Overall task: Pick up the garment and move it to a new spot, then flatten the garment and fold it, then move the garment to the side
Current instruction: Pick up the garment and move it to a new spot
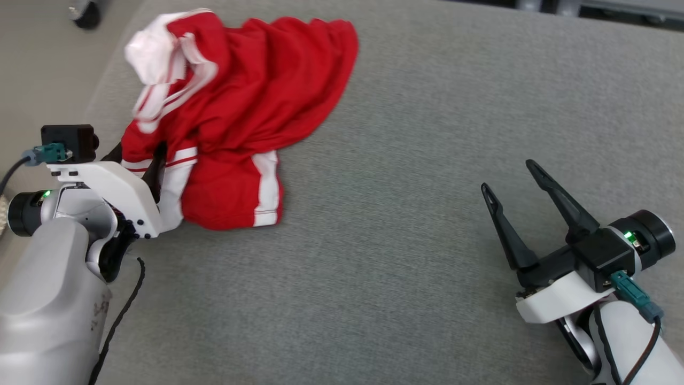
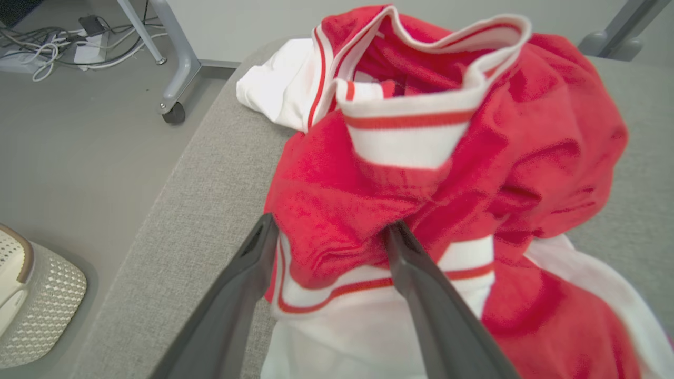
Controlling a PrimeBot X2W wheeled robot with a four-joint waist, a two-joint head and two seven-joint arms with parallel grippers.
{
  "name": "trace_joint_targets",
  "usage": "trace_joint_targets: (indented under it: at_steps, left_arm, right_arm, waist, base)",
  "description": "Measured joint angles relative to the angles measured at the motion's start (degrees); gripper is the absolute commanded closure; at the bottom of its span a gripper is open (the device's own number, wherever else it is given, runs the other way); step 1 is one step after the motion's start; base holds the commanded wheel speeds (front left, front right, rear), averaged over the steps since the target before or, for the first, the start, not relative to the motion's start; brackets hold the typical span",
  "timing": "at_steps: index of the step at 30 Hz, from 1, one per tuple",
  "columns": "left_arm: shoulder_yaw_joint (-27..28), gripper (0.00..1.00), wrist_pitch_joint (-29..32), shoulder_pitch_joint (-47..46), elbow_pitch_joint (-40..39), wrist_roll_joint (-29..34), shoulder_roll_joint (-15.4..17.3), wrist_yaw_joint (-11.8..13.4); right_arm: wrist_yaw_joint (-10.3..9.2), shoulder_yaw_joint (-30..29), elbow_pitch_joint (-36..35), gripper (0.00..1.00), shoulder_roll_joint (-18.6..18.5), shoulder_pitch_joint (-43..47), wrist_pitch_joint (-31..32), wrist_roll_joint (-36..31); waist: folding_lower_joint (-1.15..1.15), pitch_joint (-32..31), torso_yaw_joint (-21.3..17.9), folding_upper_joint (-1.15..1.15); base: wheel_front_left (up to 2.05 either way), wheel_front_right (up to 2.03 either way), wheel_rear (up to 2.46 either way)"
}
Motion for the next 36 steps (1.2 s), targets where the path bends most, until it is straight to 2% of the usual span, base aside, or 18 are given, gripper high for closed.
trace_joint_targets:
  at_steps: [1,2,6,11,12,14,17,20,24,29,36]
  left_arm:
    - [-1.3,0.39,1.2,-0.49,0.67,-1.53,0.74,0.0]
    - [-2.75,1.0,2.14,-1.12,0.93,-2.74,1.29,0.0]
    - [-6.02,1.0,1.45,-1.68,0.8,-6.78,3.42,0.0]
    - [-7.7,1.0,-4.52,-0.92,-3.71,-9.48,6.35,0.01]
    - [-8.01,1.0,-6.42,-0.63,-6.6,-11.44,6.87,0.0]
    - [-9.92,1.0,-8.53,0.13,-11.7,-11.16,9.14,-0.05]
    - [-10.46,1.0,-9.57,1.77,-19.67,-12.39,12.76,-0.02]
    - [-9.94,1.0,-8.31,2.61,-29.18,-12.96,14.89,0.24]
    - [-9.22,1.0,-4.87,3.35,-43.57,-14.85,15.63,2.09]
    - [-8.12,1.0,-0.11,4.73,-59.33,-17.63,16.49,5.64]
    - [-7.27,1.0,4.47,5.04,-72.61,-20.12,16.58,10.12]
  right_arm:
    - [0.0,-0.21,-0.01,0.0,0.07,-0.12,0.01,0.03]
    - [0.0,-0.58,-0.04,0.0,0.12,-0.26,0.0,0.11]
    - [0.0,-1.59,-0.02,0.0,0.86,-0.24,0.01,0.27]
    - [0.0,-1.57,0.08,0.0,2.02,-0.1,0.01,0.51]
    - [0.0,-1.45,0.12,0.0,2.58,0.05,0.0,0.53]
    - [0.02,-1.29,0.32,0.0,3.18,0.88,0.0,0.83]
    - [0.02,-1.34,0.62,0.0,4.05,2.08,0.0,1.35]
    - [0.02,-1.31,0.62,0.0,5.54,2.81,0.0,1.9]
    - [0.02,-1.64,0.7,0.0,6.73,3.61,0.0,2.49]
    - [0.02,-1.97,0.56,0.0,7.86,4.38,0.01,3.04]
    - [0.02,-3.31,0.31,0.0,8.35,6.27,0.0,3.47]
  waist:
    - [0.0,0.61,-0.81,0.0]
    - [0.0,1.14,-1.58,0.0]
    - [0.0,1.91,-3.77,0.0]
    - [0.0,0.24,-4.32,0.0]
    - [0.0,-0.36,-4.51,0.0]
    - [0.0,-1.65,-4.89,0.0]
    - [0.0,-3.67,-5.53,0.0]
    - [0.0,-5.31,-7.0,0.0]
    - [0.0,-6.99,-10.06,0.0]
    - [0.0,-8.74,-15.11,0.0]
    - [0.0,-10.6,-22.89,0.0]
  base:
    - [0.0,0.0,0.0]
    - [0.0,0.0,0.0]
    - [0.0,0.0,0.0]
    - [0.0,0.0,0.0]
    - [0.0,0.0,0.0]
    - [0.0,0.0,0.0]
    - [0.0,0.0,0.0]
    - [0.0,0.0,0.0]
    - [0.0,0.0,0.0]
    - [0.0,0.0,0.0]
    - [0.0,0.0,0.0]
